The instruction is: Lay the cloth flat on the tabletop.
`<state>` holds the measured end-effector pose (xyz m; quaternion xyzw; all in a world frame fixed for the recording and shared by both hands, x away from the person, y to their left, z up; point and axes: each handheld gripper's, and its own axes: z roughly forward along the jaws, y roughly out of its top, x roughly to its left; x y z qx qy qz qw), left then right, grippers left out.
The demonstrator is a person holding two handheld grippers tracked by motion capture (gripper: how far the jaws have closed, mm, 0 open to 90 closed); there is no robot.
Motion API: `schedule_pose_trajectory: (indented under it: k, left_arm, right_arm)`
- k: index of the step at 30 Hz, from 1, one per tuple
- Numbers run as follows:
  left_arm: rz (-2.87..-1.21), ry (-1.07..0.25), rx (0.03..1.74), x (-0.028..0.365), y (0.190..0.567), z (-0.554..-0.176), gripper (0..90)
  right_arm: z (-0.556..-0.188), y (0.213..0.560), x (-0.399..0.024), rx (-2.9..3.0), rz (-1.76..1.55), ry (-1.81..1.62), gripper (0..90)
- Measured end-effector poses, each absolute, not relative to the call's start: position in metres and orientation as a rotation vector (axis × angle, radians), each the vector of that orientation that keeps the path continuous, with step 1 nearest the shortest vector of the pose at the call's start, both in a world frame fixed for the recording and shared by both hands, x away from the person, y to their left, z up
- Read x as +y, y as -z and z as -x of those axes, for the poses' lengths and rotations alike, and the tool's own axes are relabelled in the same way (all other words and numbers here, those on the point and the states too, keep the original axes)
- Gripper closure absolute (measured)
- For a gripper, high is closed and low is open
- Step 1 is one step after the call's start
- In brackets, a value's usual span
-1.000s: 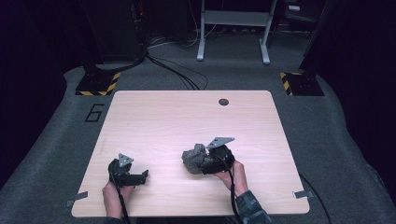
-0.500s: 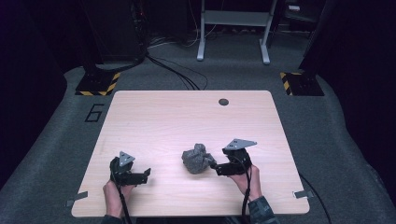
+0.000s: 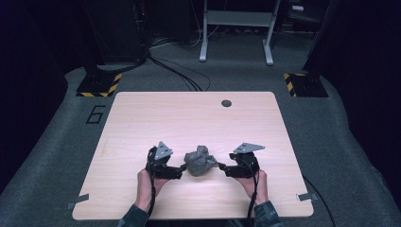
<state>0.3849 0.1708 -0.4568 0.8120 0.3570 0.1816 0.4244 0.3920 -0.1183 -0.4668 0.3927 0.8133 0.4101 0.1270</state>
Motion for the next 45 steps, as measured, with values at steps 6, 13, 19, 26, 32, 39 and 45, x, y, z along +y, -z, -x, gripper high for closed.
schedule_pose_trajectory:
  k: [6, 13, 19, 26, 32, 39, 45]
  left_arm:
    - [-2.069, -0.421, 0.814, 0.146, 0.452, -0.396, 29.5]
    - [-2.104, -0.362, 0.829, 0.148, 0.472, -0.399, 73.1]
    - [-2.068, -0.372, 0.854, 0.16, 0.476, -0.397, 82.8]
    - [-1.995, -0.397, 0.904, 0.19, 0.484, -0.389, 83.6]
    - [-1.951, -0.448, 0.89, 0.2, 0.472, -0.395, 83.7]
    - [-1.979, -0.473, 0.85, 0.197, 0.473, -0.399, 80.2]
    - [-2.009, -0.314, 0.906, 0.207, 0.495, -0.382, 48.0]
  right_arm:
    - [-0.411, 0.469, -0.109, 2.34, -1.199, -1.248, 49.5]
    - [-0.431, 0.497, -0.081, 2.531, -1.205, -1.101, 67.7]
    - [-0.43, 0.507, -0.071, 2.546, -1.189, -1.054, 85.9]
    - [-0.422, 0.501, -0.07, 2.499, -1.155, -1.001, 87.4]
    - [-0.411, 0.472, -0.071, 2.351, -1.122, -1.05, 87.7]
    - [-0.4, 0.448, -0.075, 2.258, -1.035, -1.063, 86.1]
    - [-0.387, 0.49, -0.074, 2.466, -1.089, -0.97, 69.2]
